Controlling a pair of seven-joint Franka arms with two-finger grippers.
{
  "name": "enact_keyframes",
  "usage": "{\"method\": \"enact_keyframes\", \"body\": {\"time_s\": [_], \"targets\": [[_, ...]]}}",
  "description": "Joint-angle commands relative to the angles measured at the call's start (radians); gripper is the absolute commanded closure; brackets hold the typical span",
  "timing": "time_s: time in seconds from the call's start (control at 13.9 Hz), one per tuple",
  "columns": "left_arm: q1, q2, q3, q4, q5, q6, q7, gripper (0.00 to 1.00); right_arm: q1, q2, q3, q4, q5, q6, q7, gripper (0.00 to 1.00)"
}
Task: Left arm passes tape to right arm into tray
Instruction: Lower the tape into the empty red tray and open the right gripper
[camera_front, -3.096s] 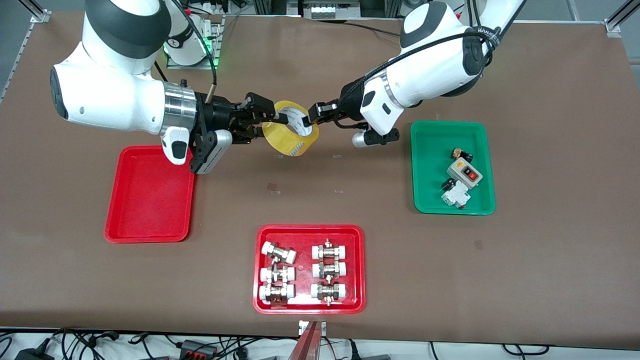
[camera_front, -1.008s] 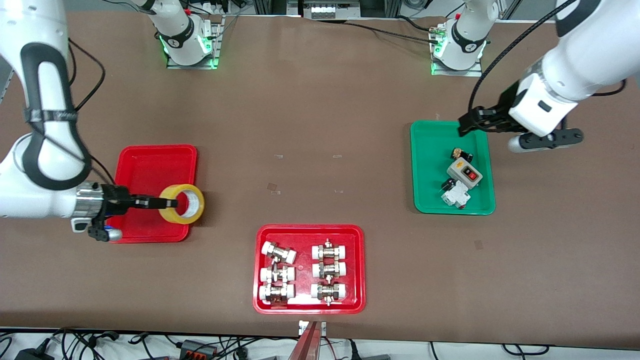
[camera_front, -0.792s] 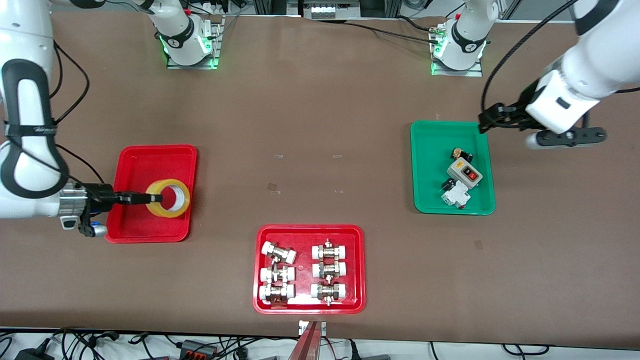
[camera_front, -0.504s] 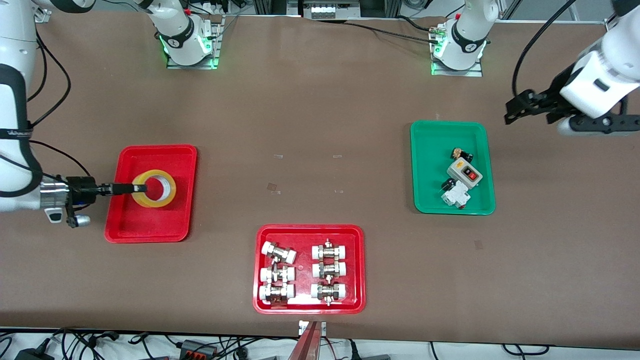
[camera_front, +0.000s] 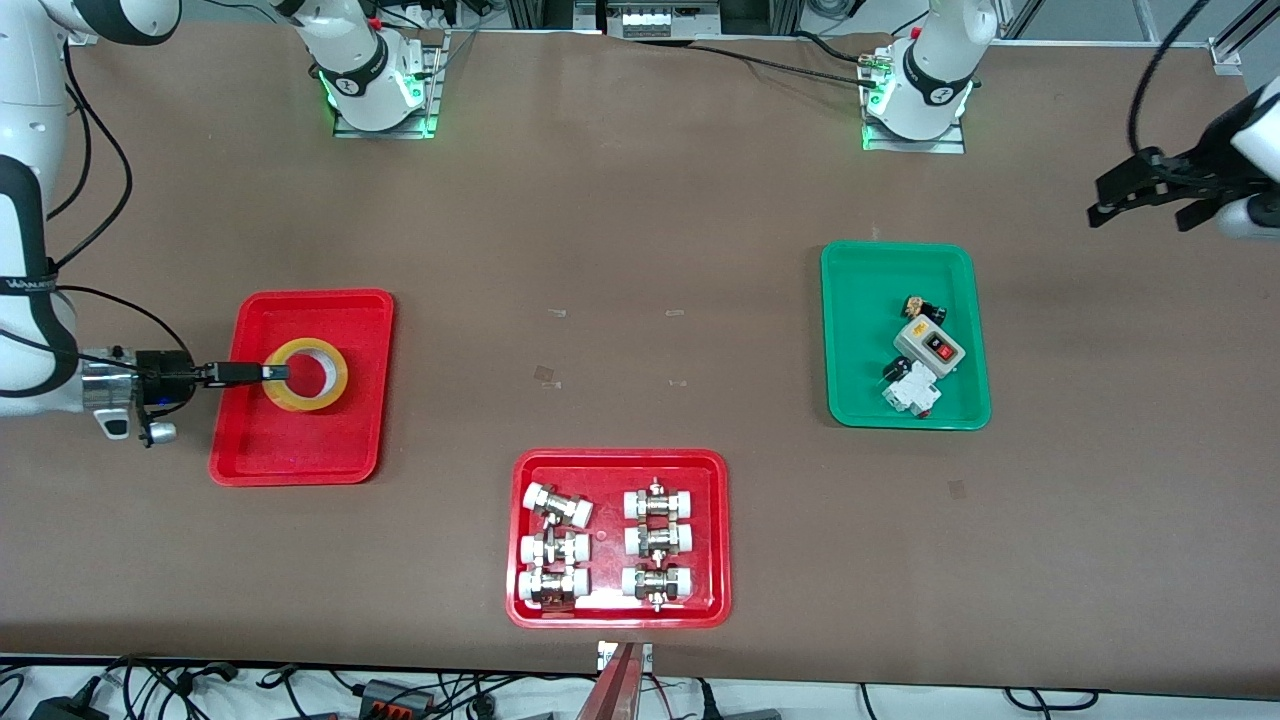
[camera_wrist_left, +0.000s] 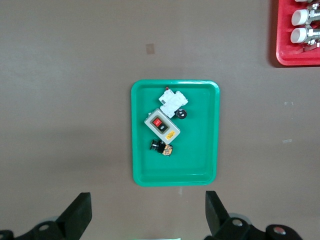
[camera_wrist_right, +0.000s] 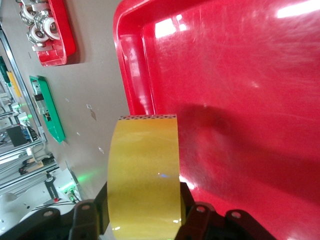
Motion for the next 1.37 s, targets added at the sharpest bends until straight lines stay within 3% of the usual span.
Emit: {"method": "enact_keyframes", "body": {"time_s": [0.0, 0.29, 0.36, 0.43, 0.5, 0.65, 0.79, 1.08, 1.3], "targets": [[-0.005, -0.042, 0.022, -0.040, 0.024, 0.004, 0.022, 0.00, -0.011, 0.011, 0.009, 0.005, 0.040, -0.011, -0.028, 0.72], [0.005, -0.053, 0.007, -0.033, 0.025, 0.004, 0.020, 0.00, -0.017, 0.022, 0.009, 0.008, 0.060, -0.008, -0.042, 0.71], [0.005, -0.057, 0.000, -0.031, 0.027, 0.003, 0.019, 0.00, -0.020, 0.025, 0.009, 0.010, 0.062, -0.008, -0.045, 0.66], [0.003, -0.071, -0.003, -0.030, 0.038, 0.003, 0.019, 0.00, -0.021, 0.026, 0.009, 0.010, 0.071, -0.006, -0.044, 0.22], [-0.003, -0.077, -0.009, -0.030, 0.082, 0.003, 0.016, 0.00, -0.021, 0.026, 0.008, 0.010, 0.078, -0.005, -0.045, 0.00], [0.002, -0.082, -0.059, -0.025, 0.110, 0.003, -0.022, 0.00, -0.021, 0.025, 0.005, 0.014, 0.068, -0.005, -0.045, 0.00], [0.002, -0.079, -0.061, 0.022, 0.104, 0.003, -0.095, 0.00, -0.020, 0.019, 0.003, 0.017, 0.060, -0.005, -0.047, 0.00], [0.005, -0.053, -0.047, 0.027, 0.101, 0.006, -0.089, 0.00, -0.006, 0.016, 0.003, 0.016, -0.036, 0.025, -0.048, 0.00], [0.015, -0.051, -0.036, 0.030, 0.061, 0.006, -0.087, 0.00, 0.026, -0.009, 0.009, 0.017, -0.168, 0.105, -0.047, 0.00]]}}
